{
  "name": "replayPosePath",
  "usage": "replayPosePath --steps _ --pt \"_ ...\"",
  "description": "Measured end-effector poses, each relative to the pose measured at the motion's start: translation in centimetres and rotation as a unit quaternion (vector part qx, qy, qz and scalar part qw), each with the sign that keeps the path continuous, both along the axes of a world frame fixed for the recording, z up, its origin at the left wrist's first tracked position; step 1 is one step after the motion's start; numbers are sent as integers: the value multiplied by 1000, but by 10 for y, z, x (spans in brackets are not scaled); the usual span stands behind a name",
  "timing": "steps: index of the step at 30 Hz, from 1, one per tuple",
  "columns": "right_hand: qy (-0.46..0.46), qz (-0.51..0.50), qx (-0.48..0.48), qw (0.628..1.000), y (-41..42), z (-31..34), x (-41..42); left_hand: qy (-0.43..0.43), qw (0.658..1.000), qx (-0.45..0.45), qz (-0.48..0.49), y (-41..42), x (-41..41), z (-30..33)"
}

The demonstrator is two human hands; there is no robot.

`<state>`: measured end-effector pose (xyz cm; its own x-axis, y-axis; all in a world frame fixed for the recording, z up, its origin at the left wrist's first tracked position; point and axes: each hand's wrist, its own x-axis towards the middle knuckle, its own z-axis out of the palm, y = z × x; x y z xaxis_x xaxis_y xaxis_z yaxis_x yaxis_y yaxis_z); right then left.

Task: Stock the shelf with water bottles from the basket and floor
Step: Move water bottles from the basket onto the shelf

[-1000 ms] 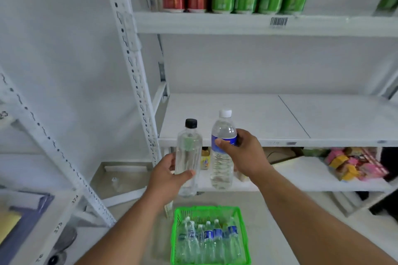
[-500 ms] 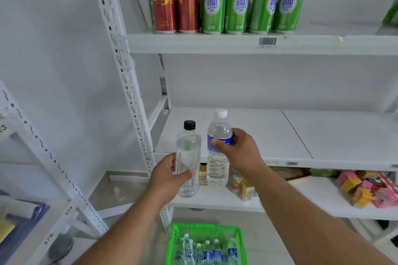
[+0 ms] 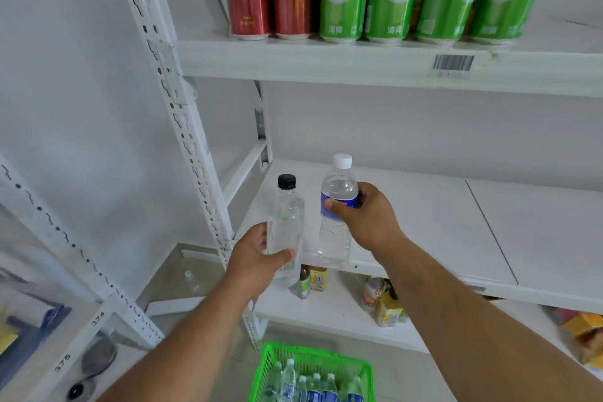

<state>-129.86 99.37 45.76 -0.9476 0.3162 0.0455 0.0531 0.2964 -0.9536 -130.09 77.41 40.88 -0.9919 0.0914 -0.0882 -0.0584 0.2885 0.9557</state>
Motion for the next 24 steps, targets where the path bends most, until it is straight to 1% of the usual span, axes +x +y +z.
replayPosePath --steps 7,11,16,20,24 --pt "-27 -19 -4 999 -8 -4 -68 -6 1000 -23 -3 -6 -85 -21" --pt "-28 -36 -1 999 -12 -5 -103 1 999 -32 -26 -4 -132 -27" --pt "-35 -52 21 998 -9 -11 -144 8 998 -55 -34 3 -181 -33" --pt "-37 -52 18 998 -1 -23 -179 12 998 -61 -29 16 -215 -34" --pt "-47 -40 27 998 7 -36 -214 12 999 -48 -21 29 -249 -39"
